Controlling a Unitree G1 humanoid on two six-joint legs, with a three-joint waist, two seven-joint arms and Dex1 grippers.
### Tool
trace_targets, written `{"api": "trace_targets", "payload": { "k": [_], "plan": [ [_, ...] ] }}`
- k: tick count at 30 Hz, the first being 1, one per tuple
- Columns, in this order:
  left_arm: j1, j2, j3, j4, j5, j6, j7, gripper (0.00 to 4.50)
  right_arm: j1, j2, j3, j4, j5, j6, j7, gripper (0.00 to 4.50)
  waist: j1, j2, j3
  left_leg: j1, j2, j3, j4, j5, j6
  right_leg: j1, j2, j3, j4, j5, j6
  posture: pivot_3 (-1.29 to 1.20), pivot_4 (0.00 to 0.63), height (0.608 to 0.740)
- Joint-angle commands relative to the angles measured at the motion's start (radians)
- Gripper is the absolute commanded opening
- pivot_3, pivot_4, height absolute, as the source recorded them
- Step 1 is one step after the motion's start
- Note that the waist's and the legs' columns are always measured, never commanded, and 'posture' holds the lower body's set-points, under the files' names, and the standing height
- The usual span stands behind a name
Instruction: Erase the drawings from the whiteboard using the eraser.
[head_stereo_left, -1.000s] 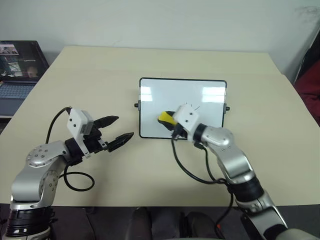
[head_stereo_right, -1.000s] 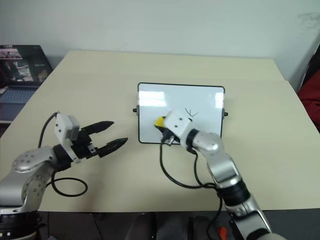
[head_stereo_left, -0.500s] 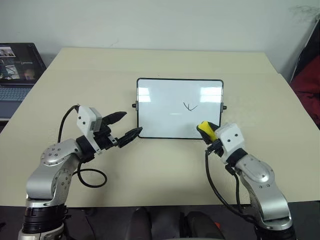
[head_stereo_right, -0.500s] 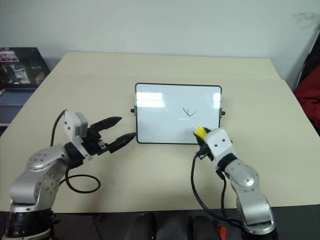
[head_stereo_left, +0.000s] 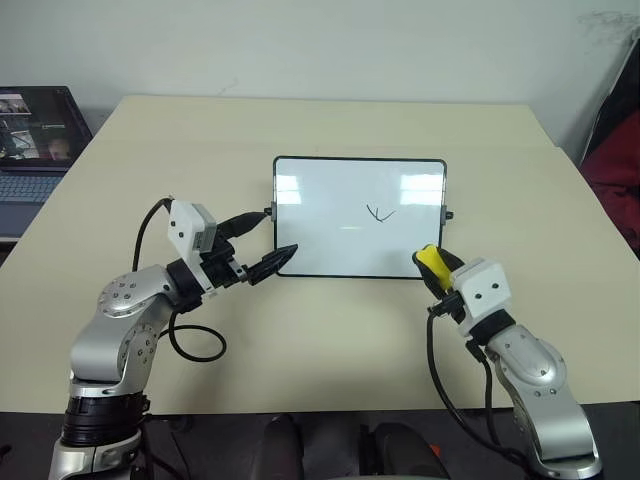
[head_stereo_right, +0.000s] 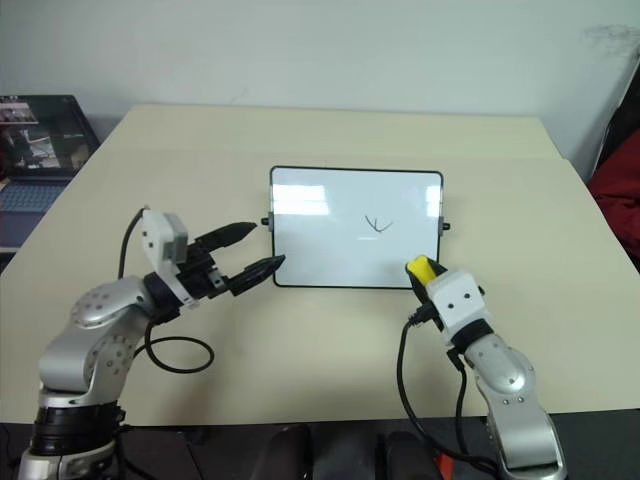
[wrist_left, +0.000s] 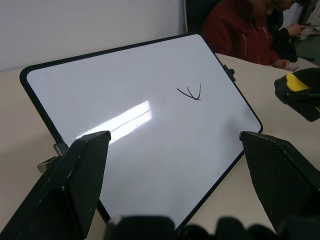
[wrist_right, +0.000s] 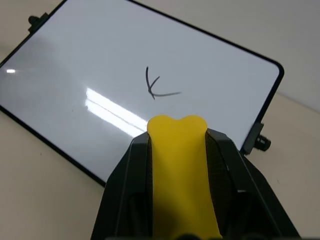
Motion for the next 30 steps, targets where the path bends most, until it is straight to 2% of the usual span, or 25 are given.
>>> {"api": "trace_targets", "payload": {
  "k": [1,11,19,24,30],
  "plan": [
    [-0.001,0.011,-0.031,-0.014,0.019,-0.014,-0.014,4.5,-0.072,-0.01,0.014,-0.015,0.015,0.012,0.015,1.11,0.001,0.0,0.0,0.0,0.0,0.0,0.0,0.0,0.0,0.0,0.0,0.0,0.0,0.0,0.0,0.0,0.15,0.74],
    [-0.095,0.032,-0.076,0.053,0.027,-0.029,-0.095,4.5,-0.281,-0.067,0.048,0.175,0.013,-0.009,0.081,1.11,0.003,0.0,0.0,0.0,0.0,0.0,0.0,0.0,0.0,0.0,0.0,0.0,0.0,0.002,-0.003,0.0,0.15,0.74],
    [-0.128,0.061,-0.089,0.109,0.044,-0.048,-0.171,4.5,-0.552,-0.04,0.066,0.551,-0.037,-0.096,0.028,1.11,0.001,0.001,0.0,0.0,0.0,0.001,0.0,0.0,0.0,0.0,0.001,0.0,0.0,0.002,-0.004,0.0,0.15,0.74],
    [-0.113,0.058,-0.09,0.092,0.041,-0.043,-0.171,4.5,-0.603,-0.012,0.087,0.681,-0.052,-0.17,0.013,1.11,0.001,0.001,0.0,0.0,0.0,0.002,0.0,0.001,-0.001,0.0,0.001,0.001,-0.001,0.002,-0.003,0.0,0.15,0.74],
    [-0.103,0.058,-0.086,0.081,0.039,-0.039,-0.166,4.5,-0.565,0.012,0.115,0.802,-0.057,-0.255,0.003,1.11,0.001,0.001,0.0,0.0,0.001,0.001,0.001,0.0,0.0,0.0,0.001,0.001,0.0,0.002,-0.004,0.0,0.15,0.74]
  ]
}}
